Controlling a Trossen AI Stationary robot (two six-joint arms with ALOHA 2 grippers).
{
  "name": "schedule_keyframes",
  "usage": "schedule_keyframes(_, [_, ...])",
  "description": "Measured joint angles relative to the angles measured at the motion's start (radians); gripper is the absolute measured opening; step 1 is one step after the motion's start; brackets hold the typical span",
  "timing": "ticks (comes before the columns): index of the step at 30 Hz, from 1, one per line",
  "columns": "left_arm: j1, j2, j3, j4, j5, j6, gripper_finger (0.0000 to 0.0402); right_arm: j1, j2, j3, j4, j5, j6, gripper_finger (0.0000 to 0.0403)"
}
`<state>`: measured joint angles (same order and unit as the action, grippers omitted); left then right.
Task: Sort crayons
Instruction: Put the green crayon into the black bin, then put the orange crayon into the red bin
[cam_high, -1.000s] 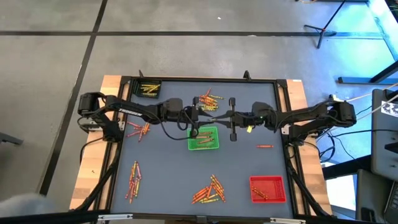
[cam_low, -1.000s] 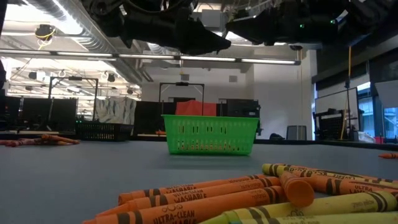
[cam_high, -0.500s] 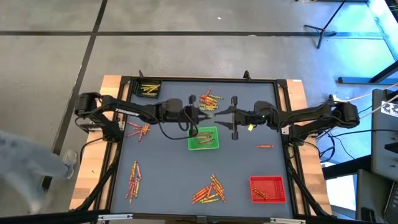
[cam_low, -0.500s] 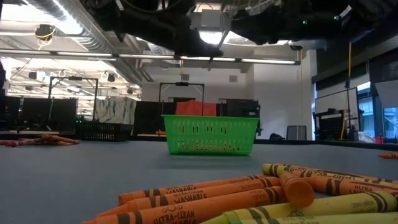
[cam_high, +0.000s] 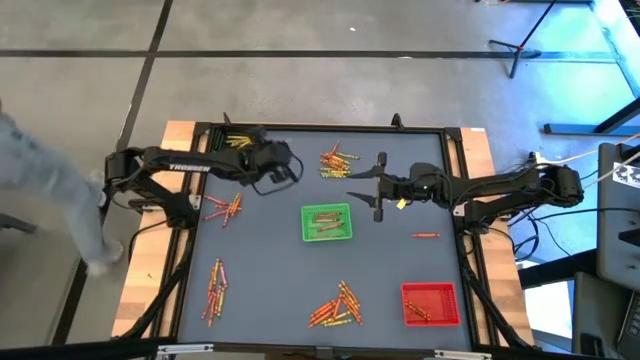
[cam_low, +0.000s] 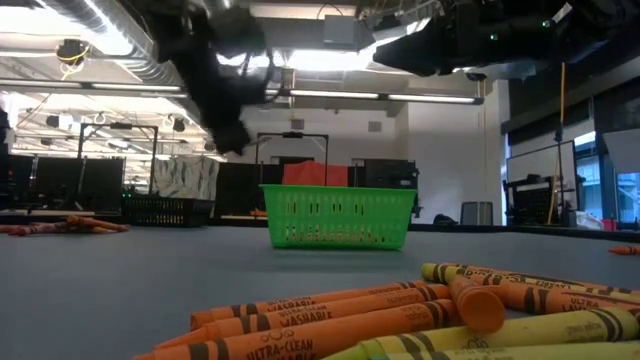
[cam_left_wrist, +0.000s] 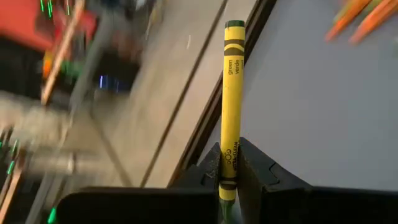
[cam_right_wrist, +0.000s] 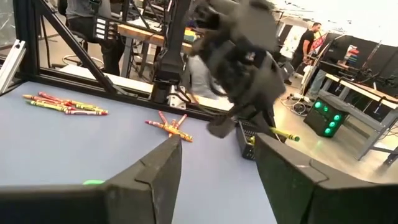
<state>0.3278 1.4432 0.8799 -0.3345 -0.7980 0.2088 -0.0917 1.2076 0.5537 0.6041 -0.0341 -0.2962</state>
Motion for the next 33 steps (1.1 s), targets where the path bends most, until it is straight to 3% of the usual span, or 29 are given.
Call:
schedule_keyframes(7, [0.226, -0.001, 0.0, -0.229, 0.079, -0.106, 0.0012, 0.0, 0.0, 0.0, 0.012, 0.0, 0.0, 0.0198])
schedule_keyframes(14, [0.399, -0.002, -0.024, -0.275, 0.249, -0.133, 0.0012, 0.0, 0.0, 0.0, 0.012, 0.0, 0.0, 0.0198])
schedule_keyframes(17, [0.436, -0.002, -0.047, -0.272, 0.26, -0.129, 0.0013, 0.0, 0.0, 0.0, 0.005, 0.0, -0.001, 0.0198])
schedule_keyframes(28, [0.448, -0.003, -0.056, -0.232, 0.258, -0.128, 0.0107, 0.0, 0.0, 0.0, 0.005, 0.0, -0.001, 0.0198])
schedule_keyframes(33, [0.348, -0.006, -0.056, -0.161, 0.288, -0.143, 0.0117, 0.0, 0.0, 0.0, -0.004, 0.0, 0.0, 0.0198])
